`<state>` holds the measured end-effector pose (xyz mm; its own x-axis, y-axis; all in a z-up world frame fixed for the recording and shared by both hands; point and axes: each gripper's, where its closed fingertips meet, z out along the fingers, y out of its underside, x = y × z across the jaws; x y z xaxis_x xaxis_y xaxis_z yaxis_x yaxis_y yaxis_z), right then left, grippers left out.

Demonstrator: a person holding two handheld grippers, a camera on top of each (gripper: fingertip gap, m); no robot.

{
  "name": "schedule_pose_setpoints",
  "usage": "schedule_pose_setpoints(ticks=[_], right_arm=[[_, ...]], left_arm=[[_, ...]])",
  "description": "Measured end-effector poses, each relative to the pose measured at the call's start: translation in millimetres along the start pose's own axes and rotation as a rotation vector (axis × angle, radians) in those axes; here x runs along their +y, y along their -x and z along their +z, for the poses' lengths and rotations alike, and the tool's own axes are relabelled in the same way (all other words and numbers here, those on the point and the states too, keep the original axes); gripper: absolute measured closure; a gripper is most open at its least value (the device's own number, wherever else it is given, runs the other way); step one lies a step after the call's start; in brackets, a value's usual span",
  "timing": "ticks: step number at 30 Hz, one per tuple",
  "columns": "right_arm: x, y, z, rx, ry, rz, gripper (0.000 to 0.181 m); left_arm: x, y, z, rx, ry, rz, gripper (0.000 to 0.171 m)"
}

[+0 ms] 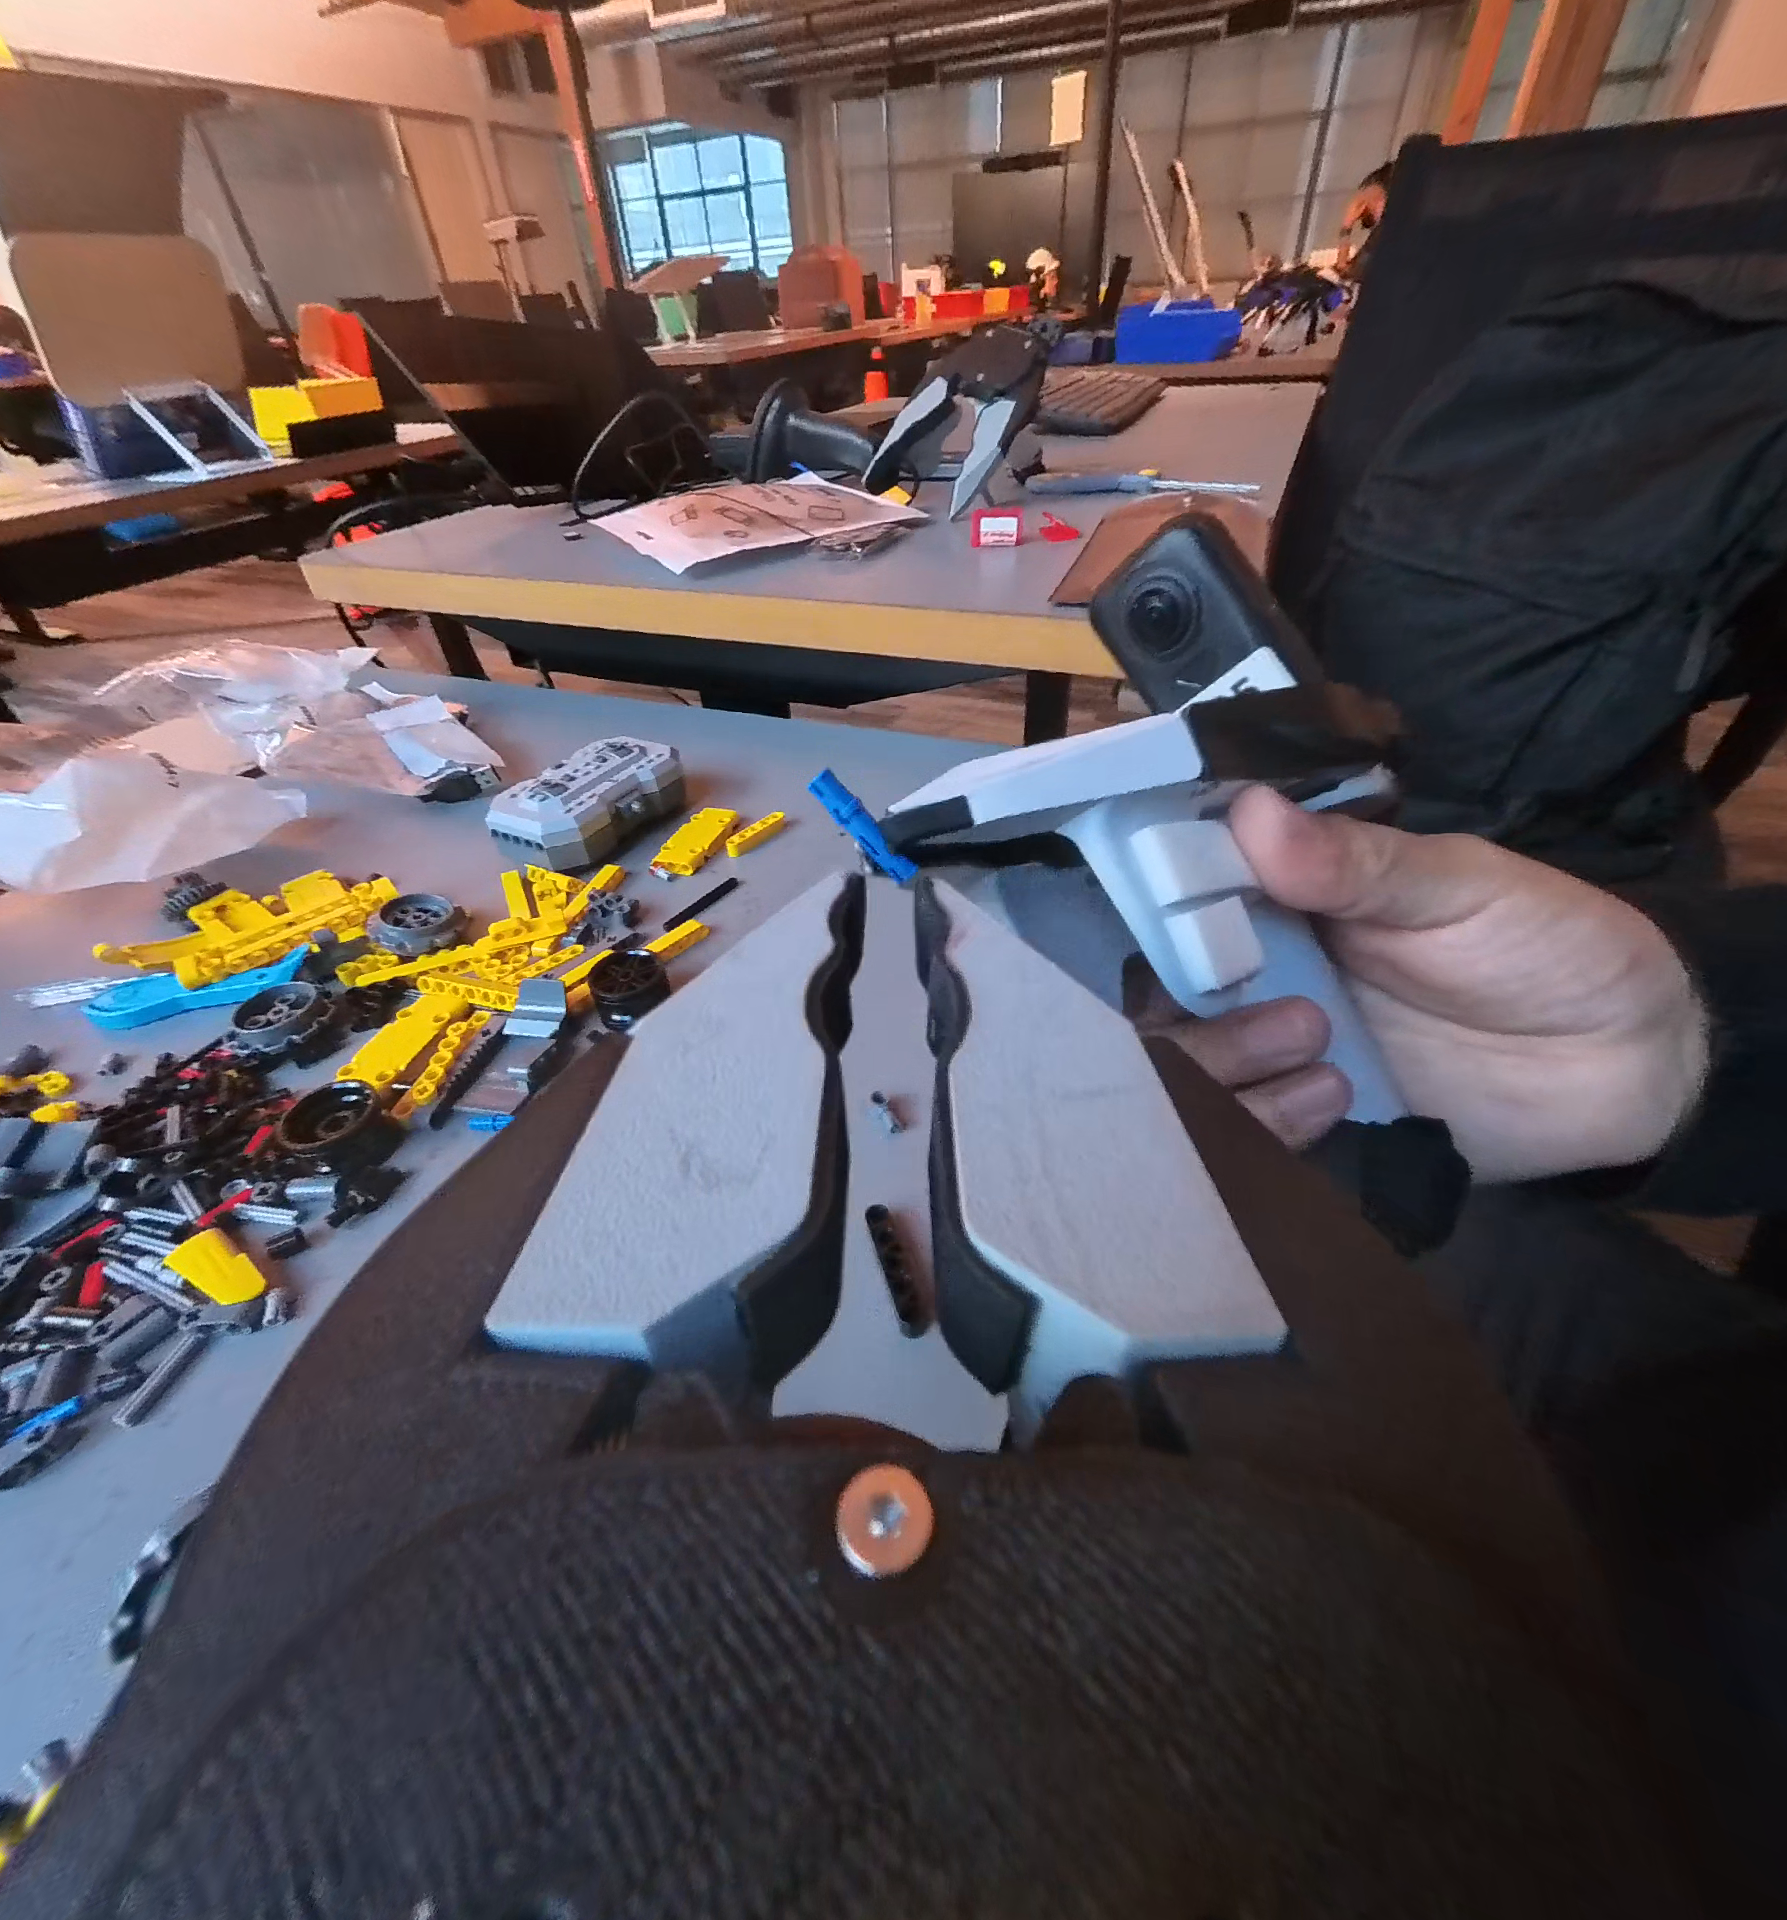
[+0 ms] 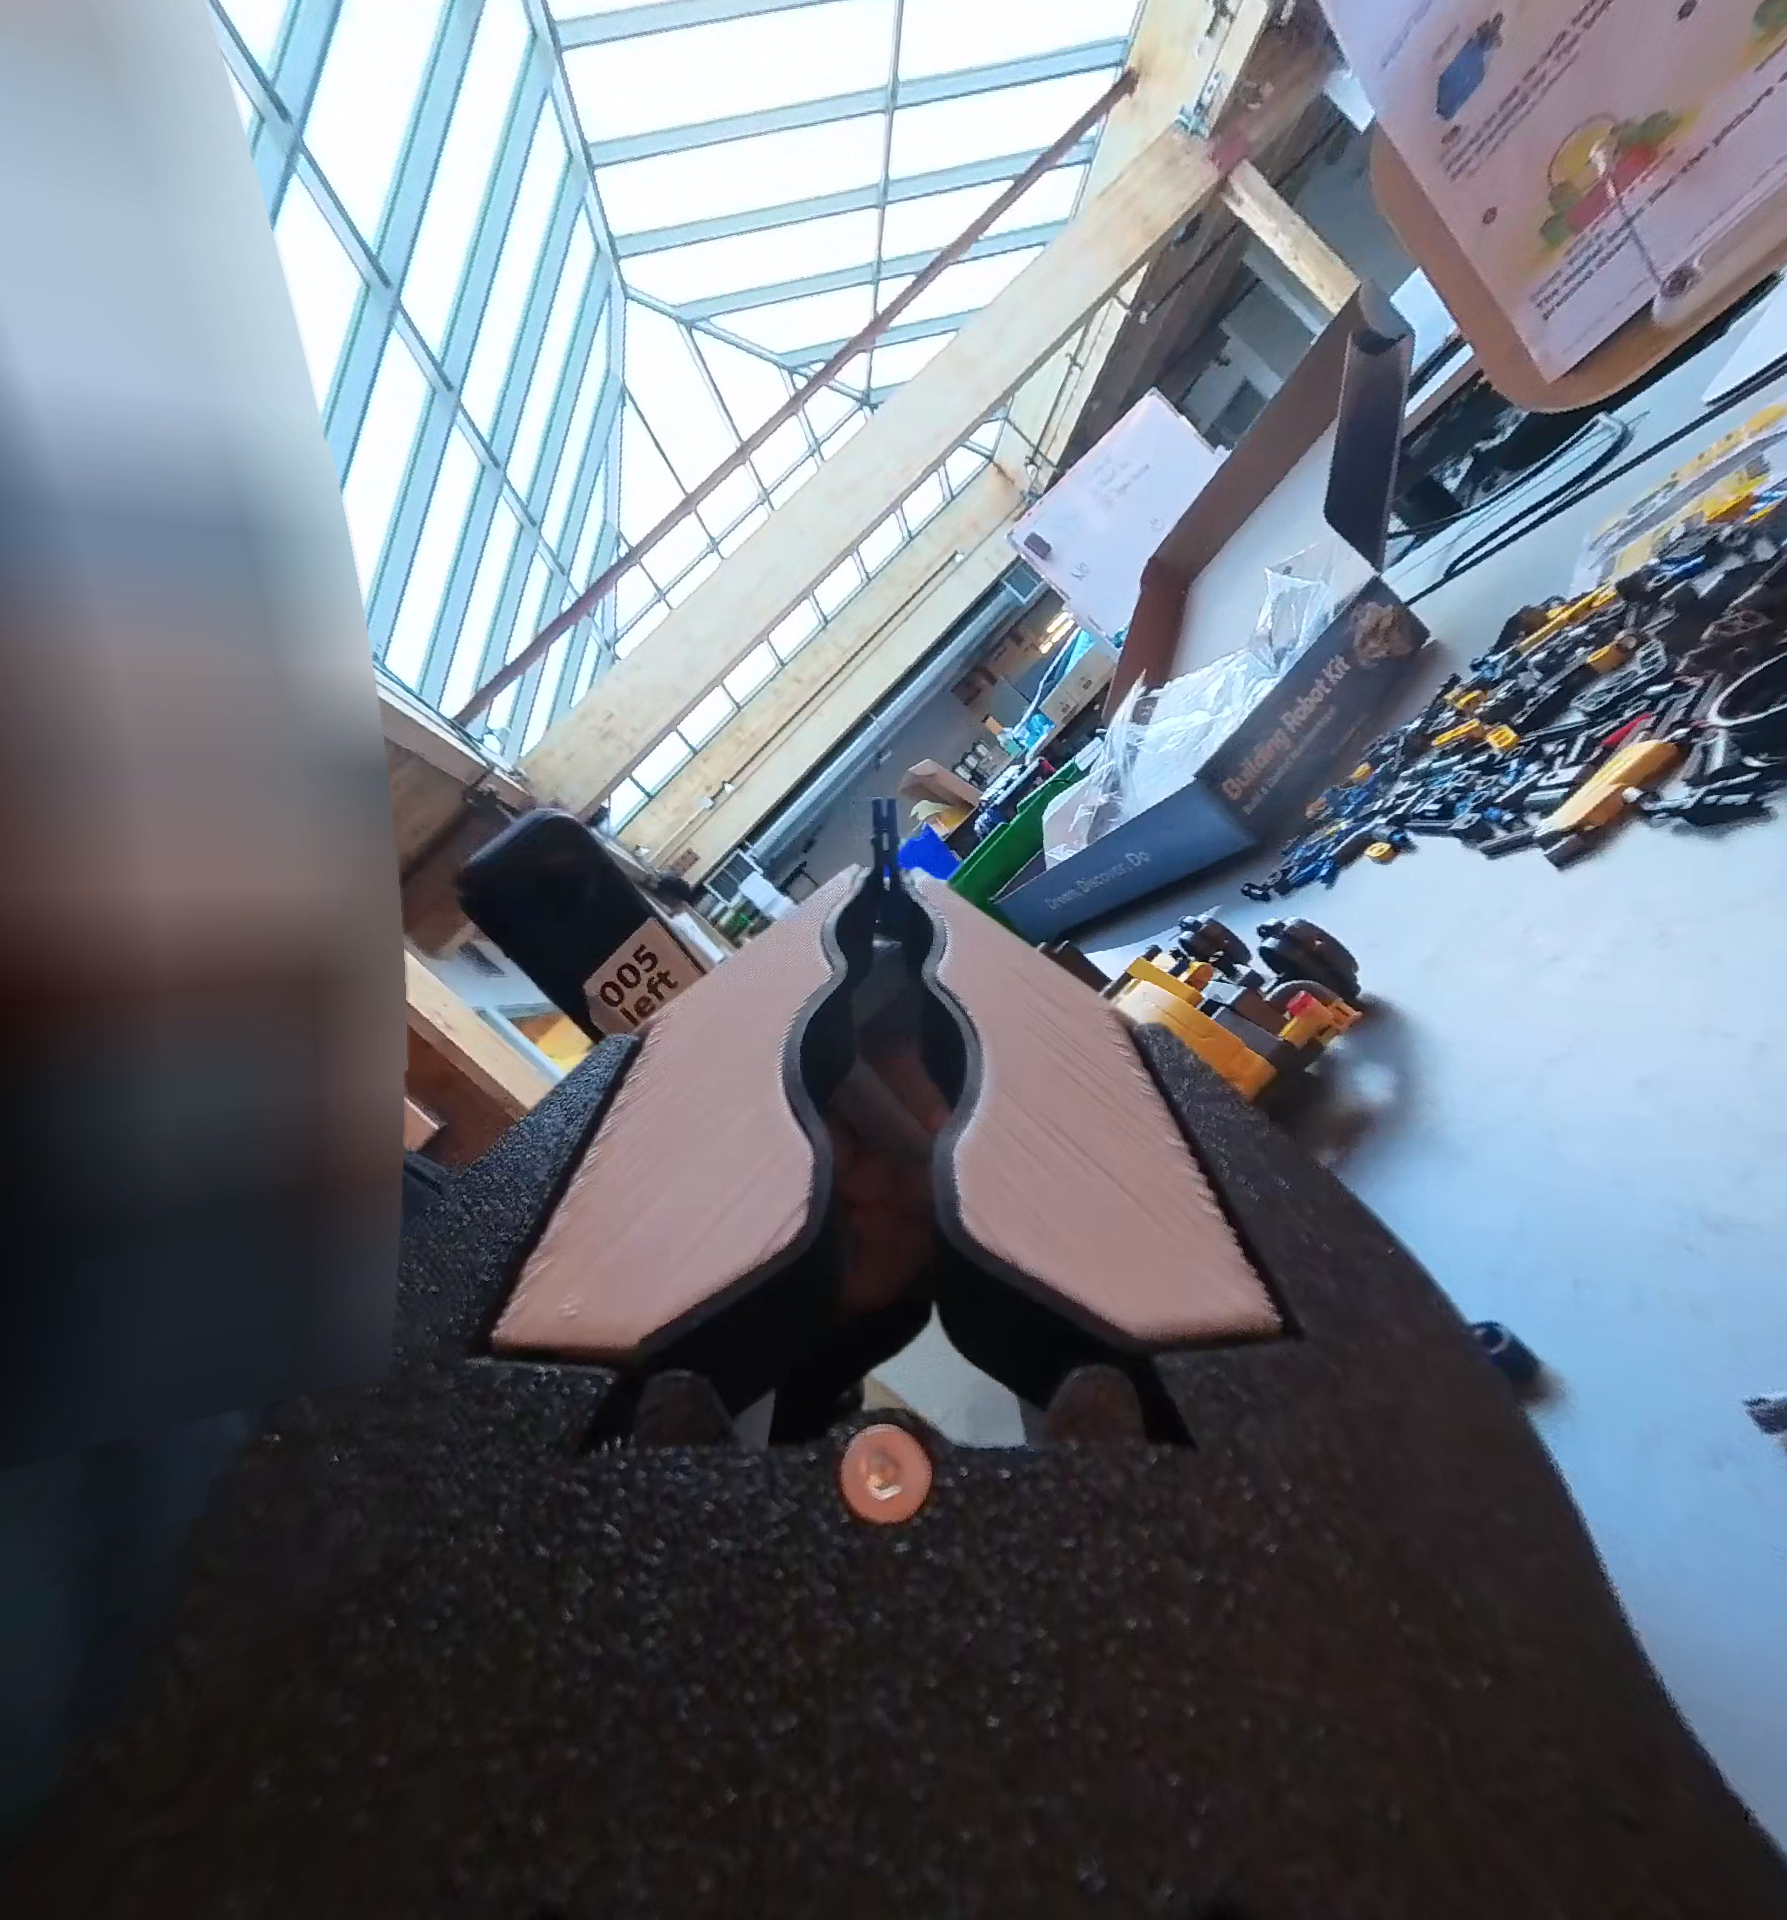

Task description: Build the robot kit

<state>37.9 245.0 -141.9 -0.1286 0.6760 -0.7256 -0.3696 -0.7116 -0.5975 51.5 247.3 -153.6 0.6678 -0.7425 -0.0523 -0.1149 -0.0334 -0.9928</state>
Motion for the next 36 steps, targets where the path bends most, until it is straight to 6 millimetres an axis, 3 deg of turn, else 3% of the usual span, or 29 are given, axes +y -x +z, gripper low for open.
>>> schedule_pose_setpoints(ticks=[4, 6, 10, 14, 20, 25, 30, 36], right_arm=[[1, -3, -2, 0.024, 0.005, -0.053, 0.178], [3, -5, -3, 0.028, 0.018, -0.063, 0.178], [8, -11, -3, 0.043, 0.078, -0.056, 0.178], [18, -11, 0, 0.033, 0.138, -0.021, 0.178], [20, -9, 5, 0.001, 0.187, -0.001, 0.176], [41, -10, 20, 0.030, 0.328, -0.031, 0.178], [54, -7, 29, 0.034, 0.397, 0.004, 0.177], [55, -10, 28, 0.041, 0.416, 0.080, 0.178]], left_arm=[[2, -1, 3, 0.042, 0.007, -0.081, 0.166], [5, 2, 2, 0.045, 0.021, -0.100, 0.159], [13, 2, 1, 0.067, 0.065, -0.009, 0.145], [20, 3, -5, 0.046, 0.076, 0.125, 0.143], [43, -3, -27, 0.046, 0.109, 0.212, 0.136], [43, 0, -36, 0.023, 0.081, 0.190, 0.110], [41, 16, -46, -0.051, 0.072, 0.233, 0.116], [37, 22, -51, -0.081, 0.076, 0.301, 0.121]])
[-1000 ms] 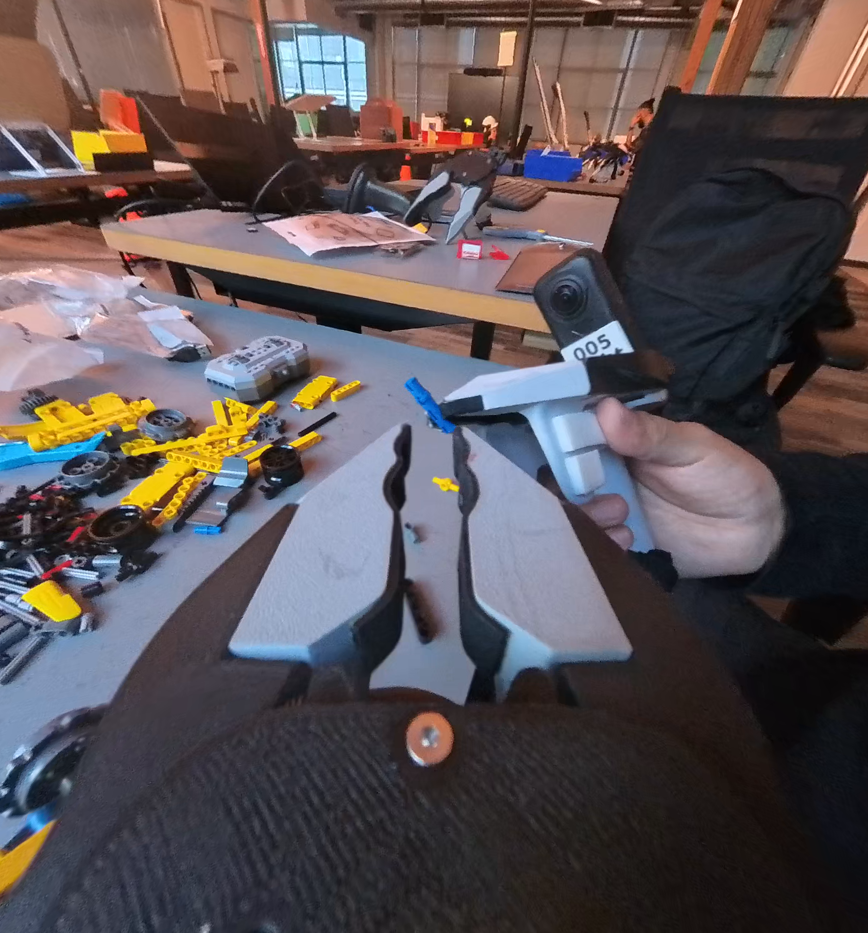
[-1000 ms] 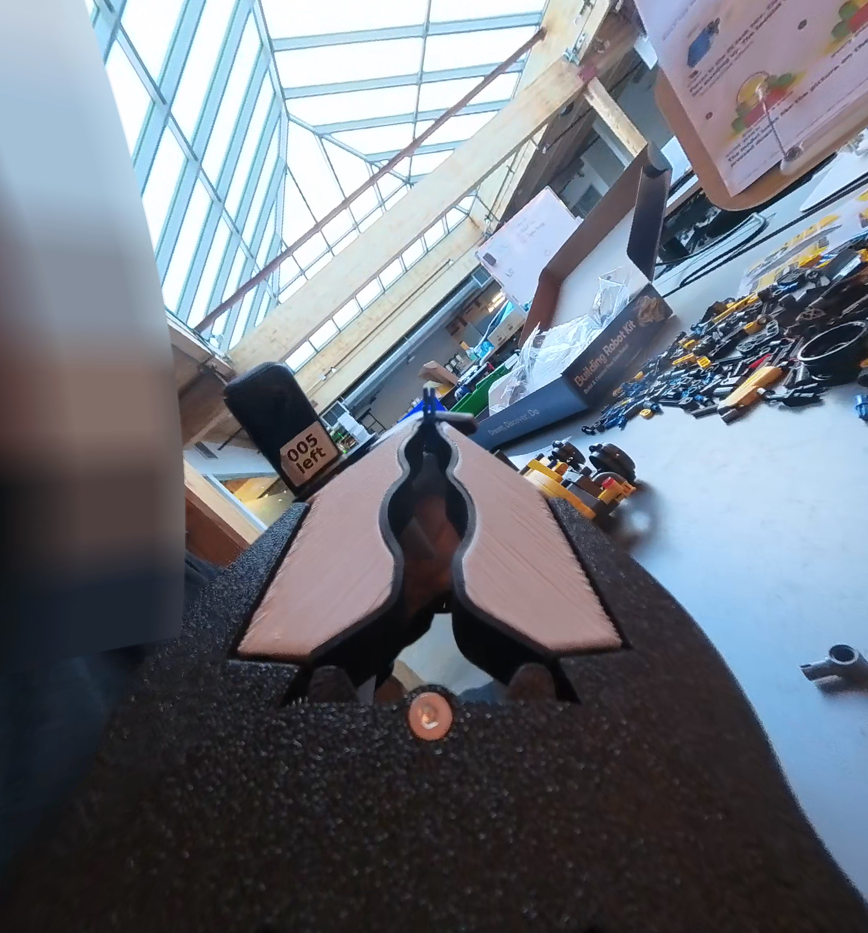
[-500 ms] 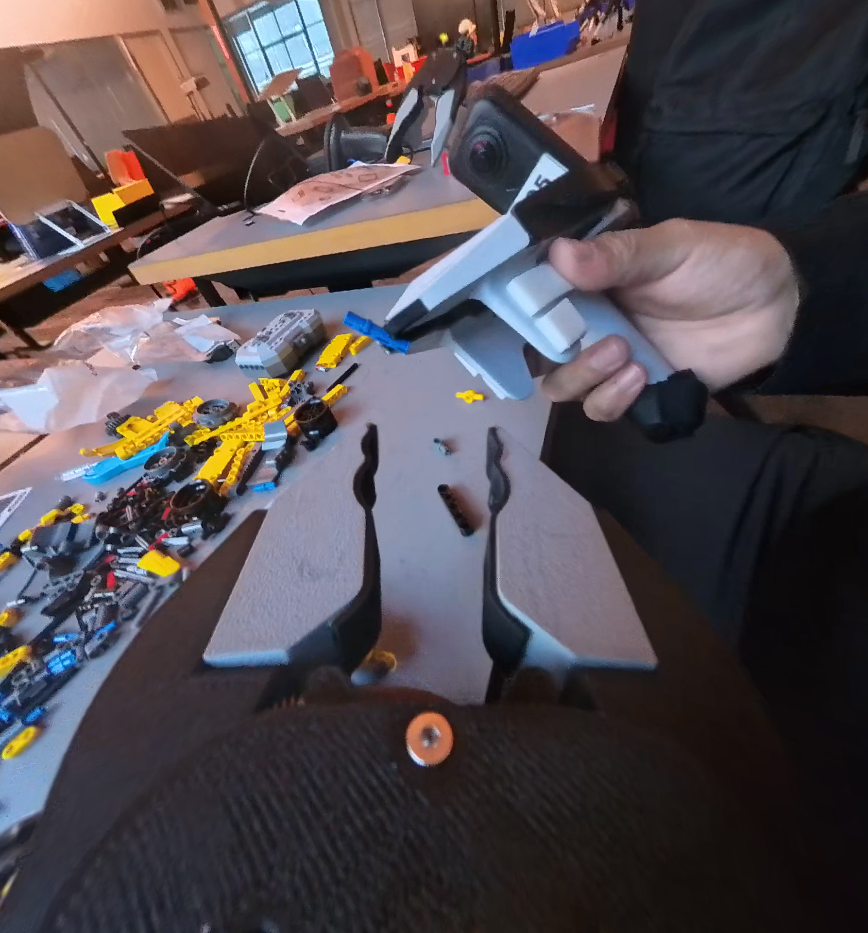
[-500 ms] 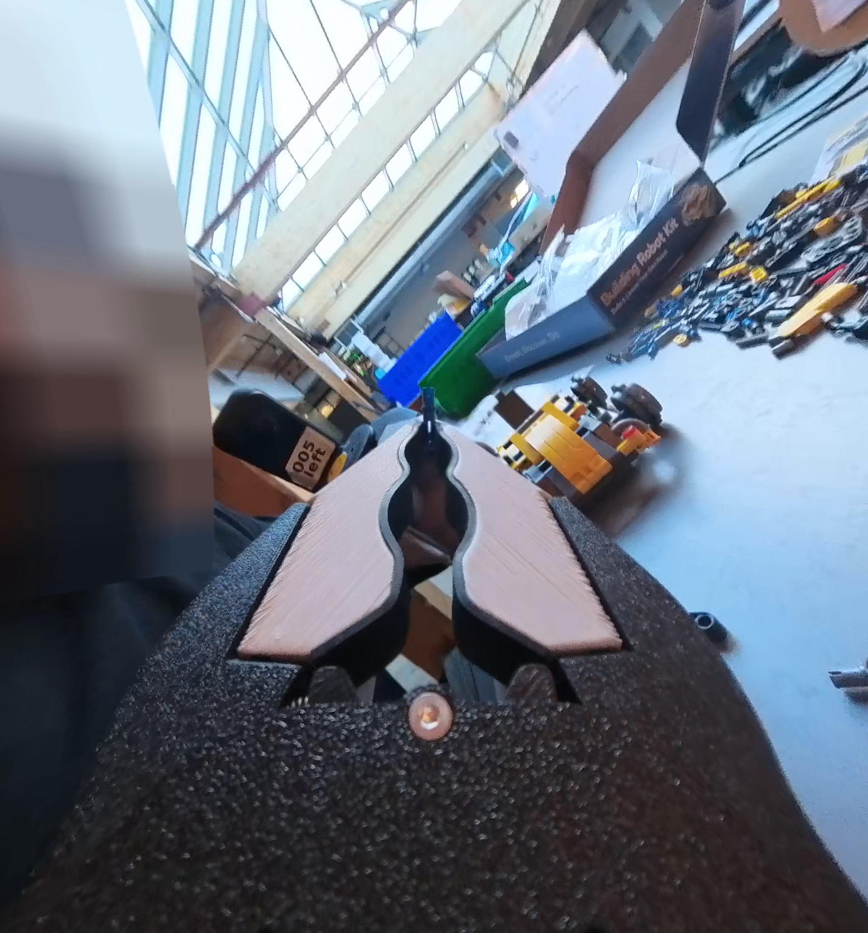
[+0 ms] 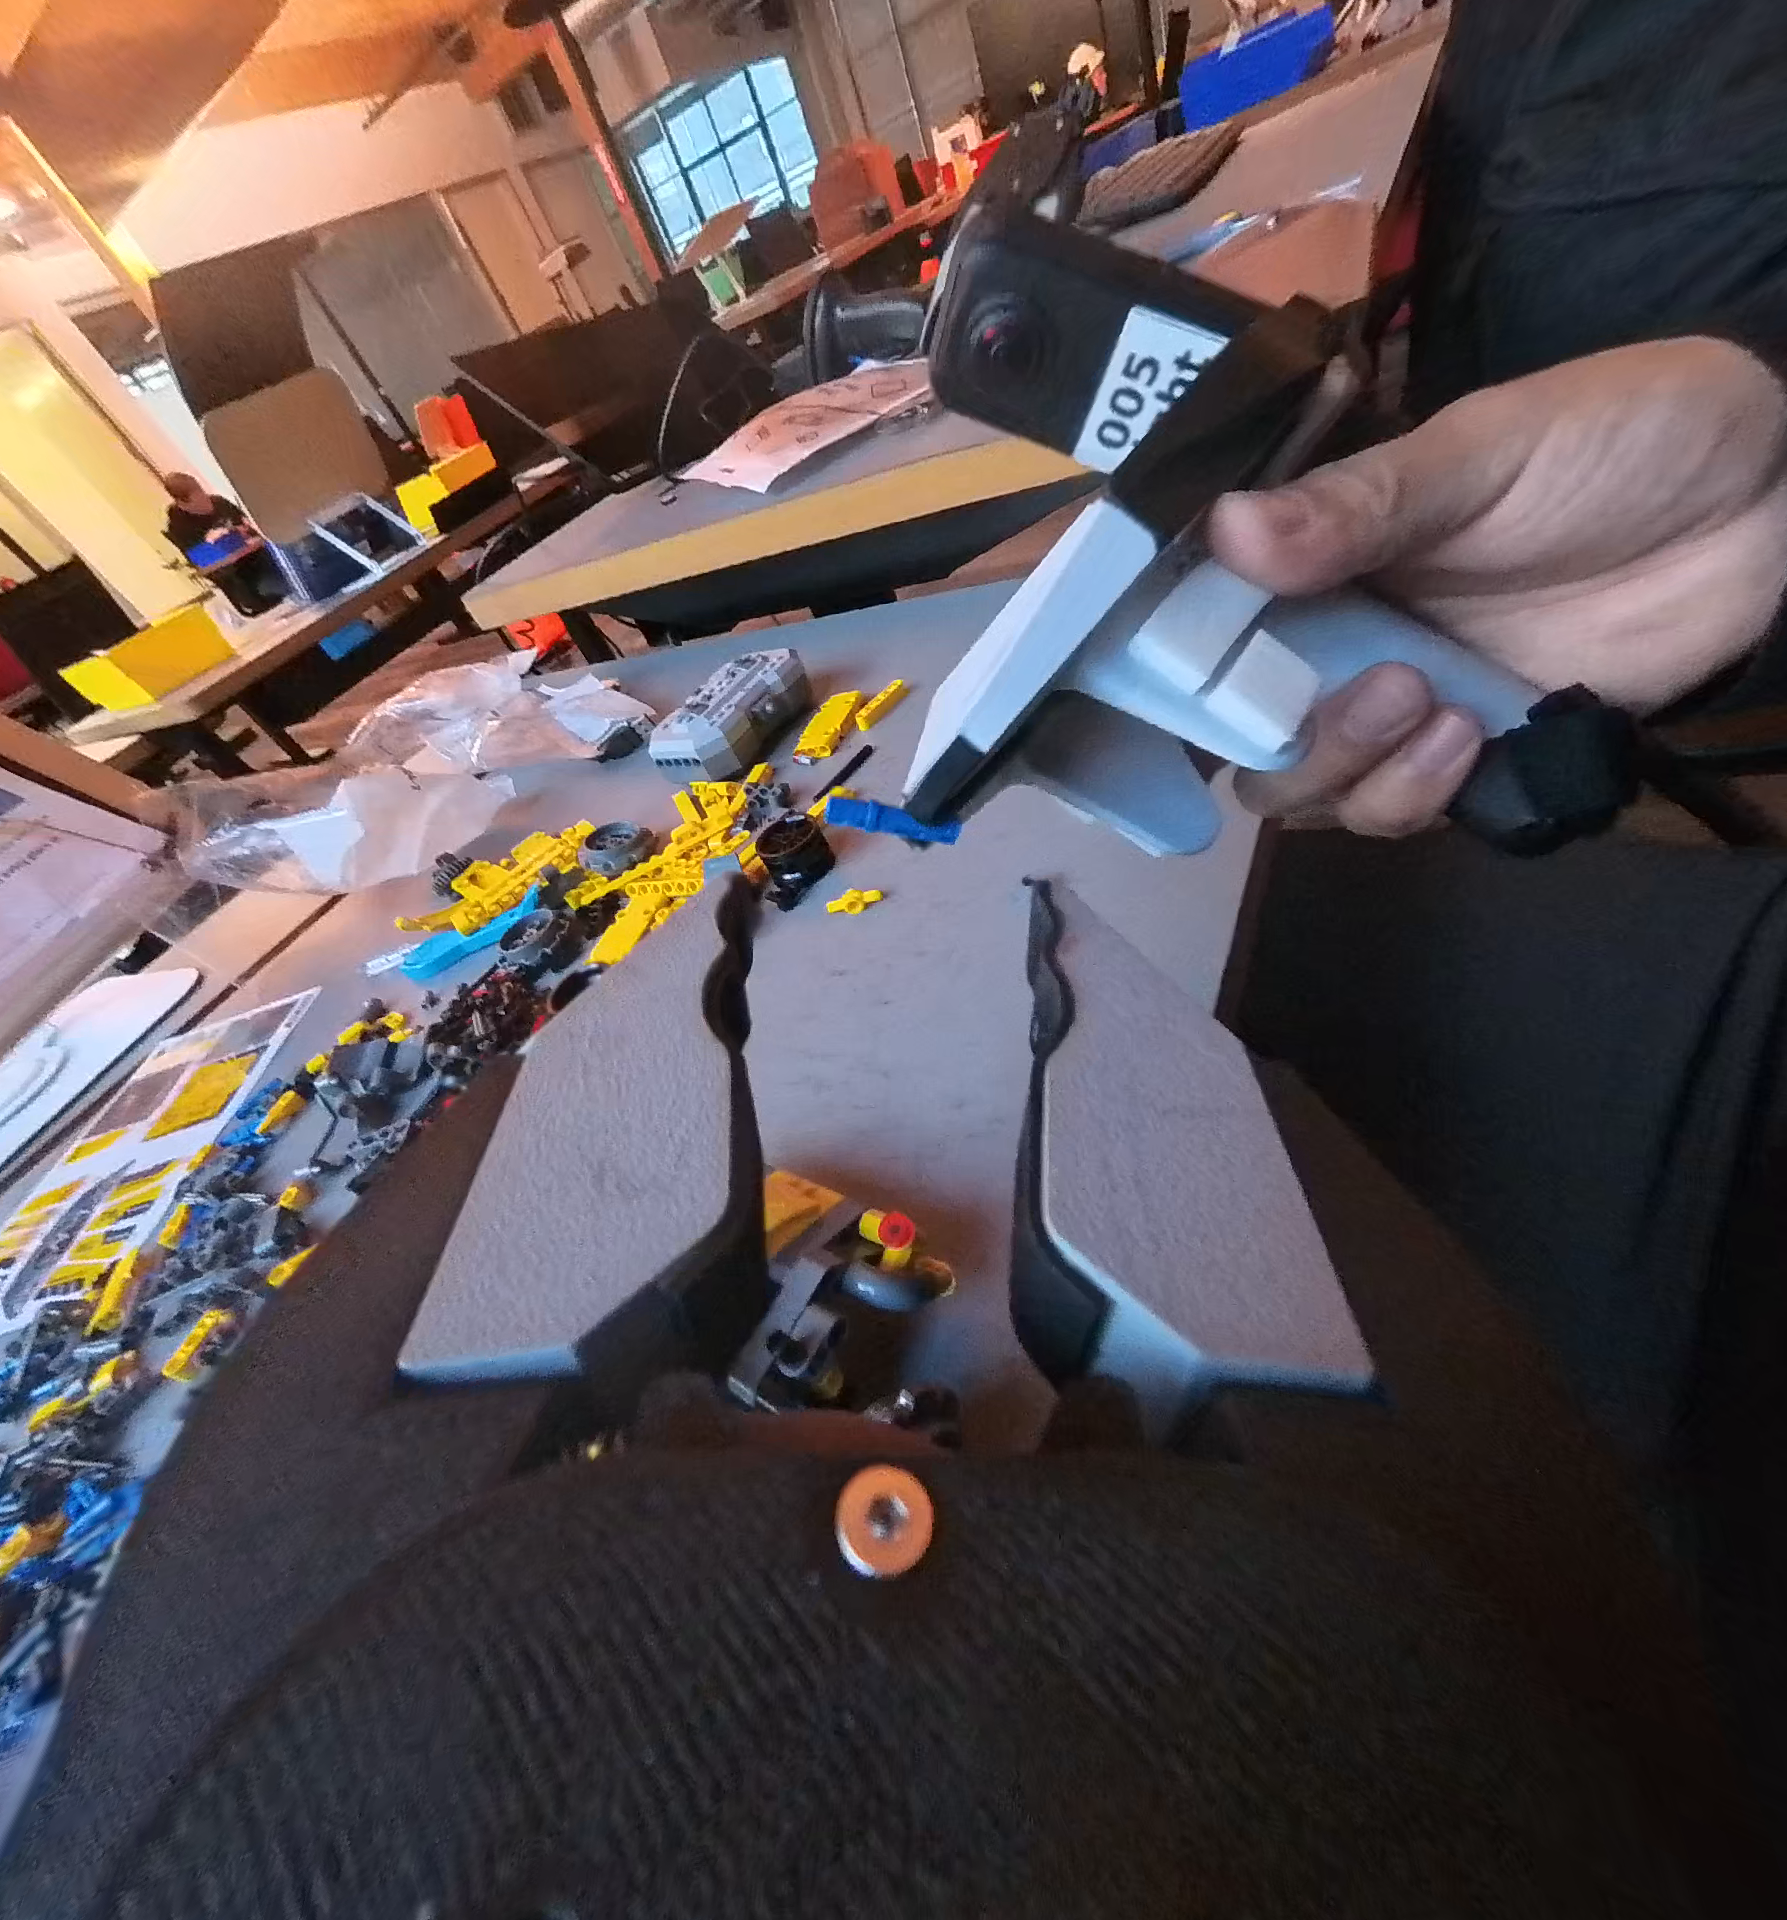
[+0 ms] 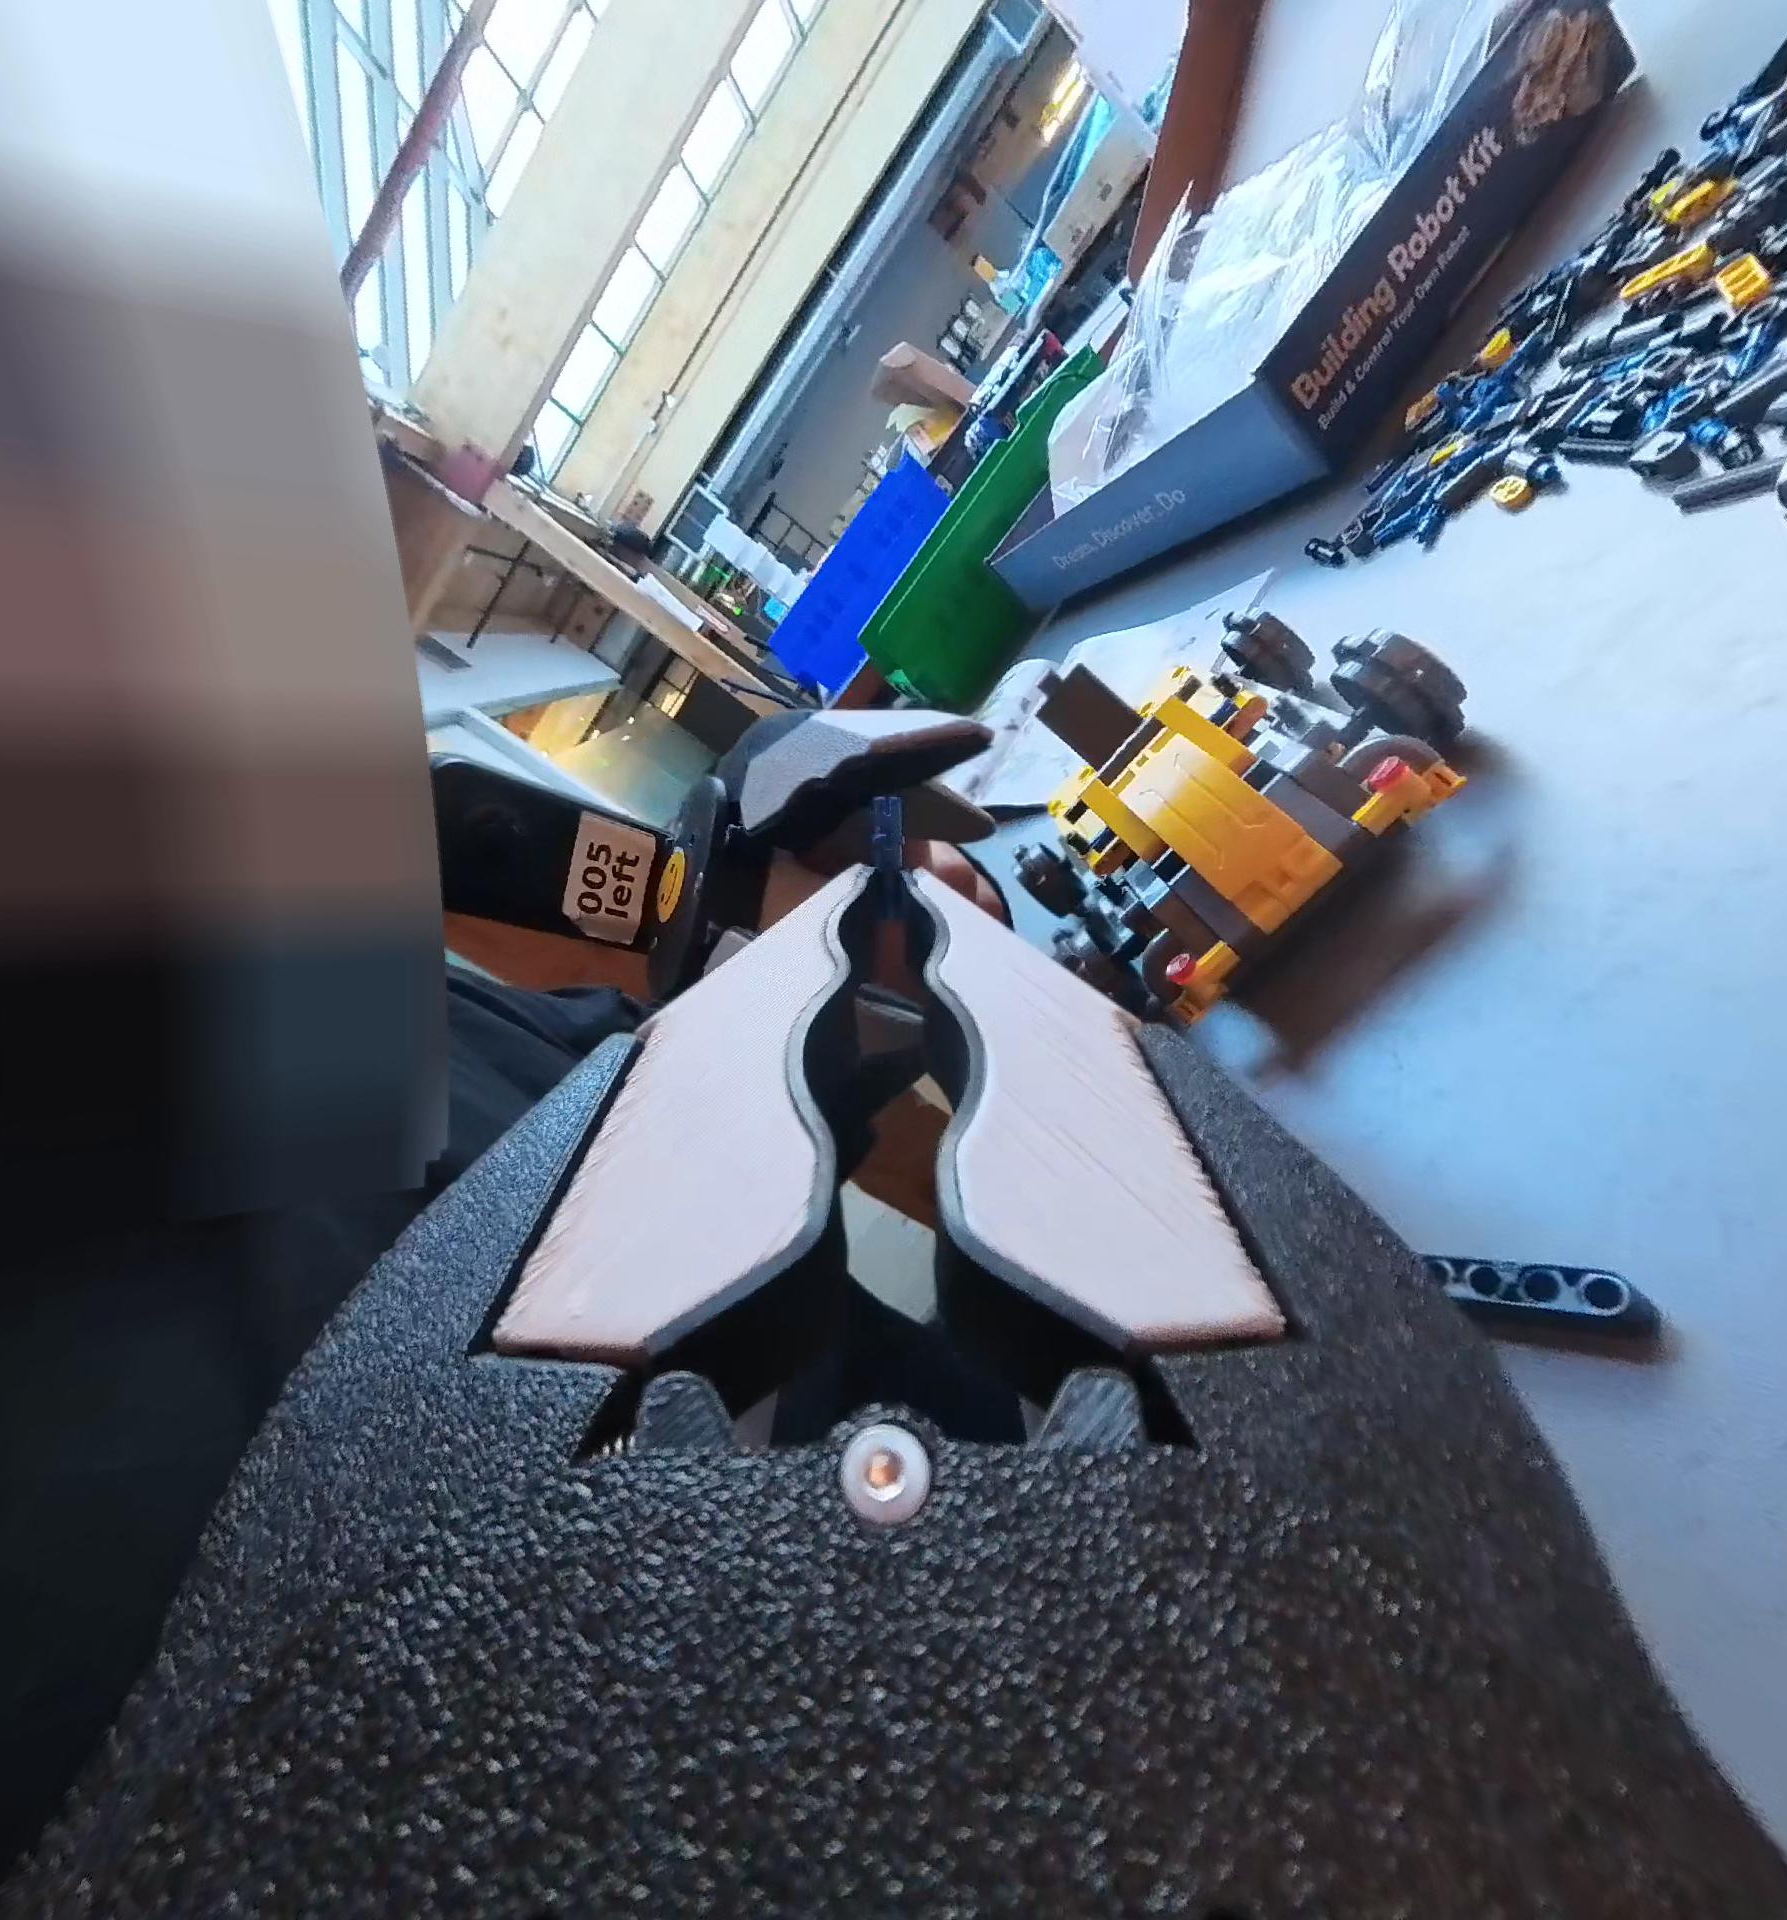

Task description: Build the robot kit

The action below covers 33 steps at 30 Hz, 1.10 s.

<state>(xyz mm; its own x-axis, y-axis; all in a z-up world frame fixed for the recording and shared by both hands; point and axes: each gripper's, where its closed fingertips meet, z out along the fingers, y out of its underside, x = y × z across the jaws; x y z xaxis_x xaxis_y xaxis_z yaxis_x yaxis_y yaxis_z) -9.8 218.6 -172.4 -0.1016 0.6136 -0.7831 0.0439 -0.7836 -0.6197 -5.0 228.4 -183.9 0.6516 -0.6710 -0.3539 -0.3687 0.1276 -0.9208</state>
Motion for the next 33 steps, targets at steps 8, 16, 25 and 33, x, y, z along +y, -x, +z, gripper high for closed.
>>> schedule_pose_setpoints(ticks=[8, 16, 25, 33], right_arm=[[8, 1, -7, -0.047, -0.012, 0.092, 0.178], [4, 4, -35, -0.095, -0.090, 0.129, 0.178], [5, -2, -55, -0.053, -0.096, 0.070, 0.178], [13, -13, -59, 0.122, 0.094, -0.132, 0.177]], left_arm=[[-16, -14, 11, 0.008, 0.007, 0.170, 0.128], [-22, -24, 29, 0.003, 0.039, 0.256, 0.140], [-22, -38, 47, 0.097, 0.059, 0.335, 0.149], [-10, -55, 52, 0.331, 0.132, 0.551, 0.150]])
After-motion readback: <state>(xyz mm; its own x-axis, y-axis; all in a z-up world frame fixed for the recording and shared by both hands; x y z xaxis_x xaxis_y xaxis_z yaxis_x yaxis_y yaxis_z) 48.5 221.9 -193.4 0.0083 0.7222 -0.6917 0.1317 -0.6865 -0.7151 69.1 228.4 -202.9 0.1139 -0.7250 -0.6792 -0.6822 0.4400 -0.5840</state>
